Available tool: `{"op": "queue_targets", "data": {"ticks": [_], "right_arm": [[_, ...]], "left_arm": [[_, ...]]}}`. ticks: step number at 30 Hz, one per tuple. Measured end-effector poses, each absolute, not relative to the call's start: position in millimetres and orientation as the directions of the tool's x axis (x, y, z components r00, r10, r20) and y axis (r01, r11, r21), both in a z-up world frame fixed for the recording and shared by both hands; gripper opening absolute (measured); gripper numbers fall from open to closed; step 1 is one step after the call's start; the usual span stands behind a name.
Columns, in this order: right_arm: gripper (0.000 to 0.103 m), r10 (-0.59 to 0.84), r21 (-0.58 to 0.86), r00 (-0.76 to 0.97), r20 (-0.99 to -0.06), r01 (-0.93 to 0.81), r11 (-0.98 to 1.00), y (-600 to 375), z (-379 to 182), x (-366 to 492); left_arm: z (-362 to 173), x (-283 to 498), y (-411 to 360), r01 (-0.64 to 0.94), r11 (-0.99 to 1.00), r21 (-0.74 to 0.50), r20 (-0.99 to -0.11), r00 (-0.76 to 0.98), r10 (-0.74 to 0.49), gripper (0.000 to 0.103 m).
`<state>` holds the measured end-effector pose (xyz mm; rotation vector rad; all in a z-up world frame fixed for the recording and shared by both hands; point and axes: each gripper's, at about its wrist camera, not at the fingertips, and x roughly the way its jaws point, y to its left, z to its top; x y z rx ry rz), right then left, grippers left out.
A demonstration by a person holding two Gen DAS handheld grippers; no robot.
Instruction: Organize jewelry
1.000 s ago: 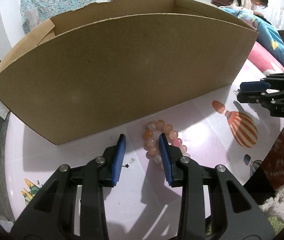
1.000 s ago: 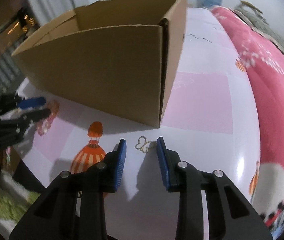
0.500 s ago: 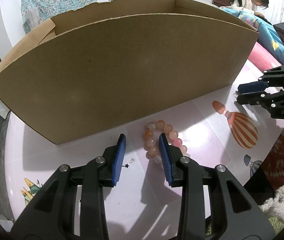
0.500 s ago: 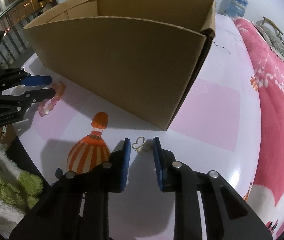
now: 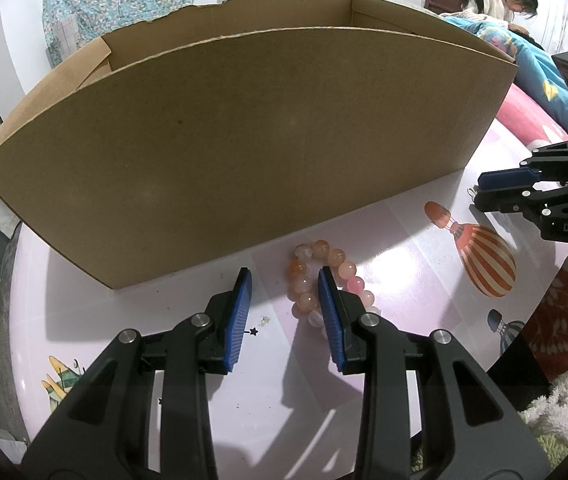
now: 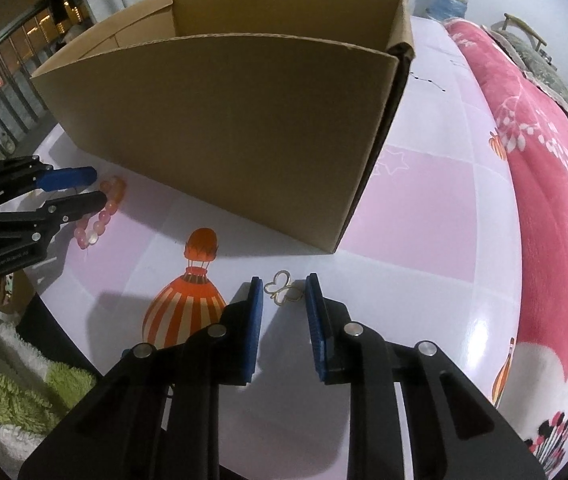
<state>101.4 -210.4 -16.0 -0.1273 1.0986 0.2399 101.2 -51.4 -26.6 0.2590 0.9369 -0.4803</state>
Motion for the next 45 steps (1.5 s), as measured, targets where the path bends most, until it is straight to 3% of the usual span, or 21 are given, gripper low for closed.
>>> {"op": "queue_targets", "data": {"ticks": [2,26,35,45], "right_arm": [[0.017,0.138,0.026,0.431,-0.892,-0.256,0.966,-208,-18,100],[0.017,0.167,0.067,0.464,-0.87,-0.225,0.972,-231,-2,92],[0.017,0.175,0.079,0.481,-0.859,-0.214,0.974,-237,2,81],[0.017,0.19,0.084,0.496,-0.847,-0.228,0.97,-240,5,76]], "left_arm": [[-27,101,-52,0.502,0.865,0.007,-0.82,0.498,-0.282,0.033],[-26,101,-51,0.503,0.864,0.002,-0.823,0.492,-0.284,0.033],[-19,106,-39,0.505,0.854,-0.129,-0.817,0.434,-0.38,0.033],[-22,116,-49,0.467,0.88,-0.089,-0.855,0.417,-0.308,0.032]]}}
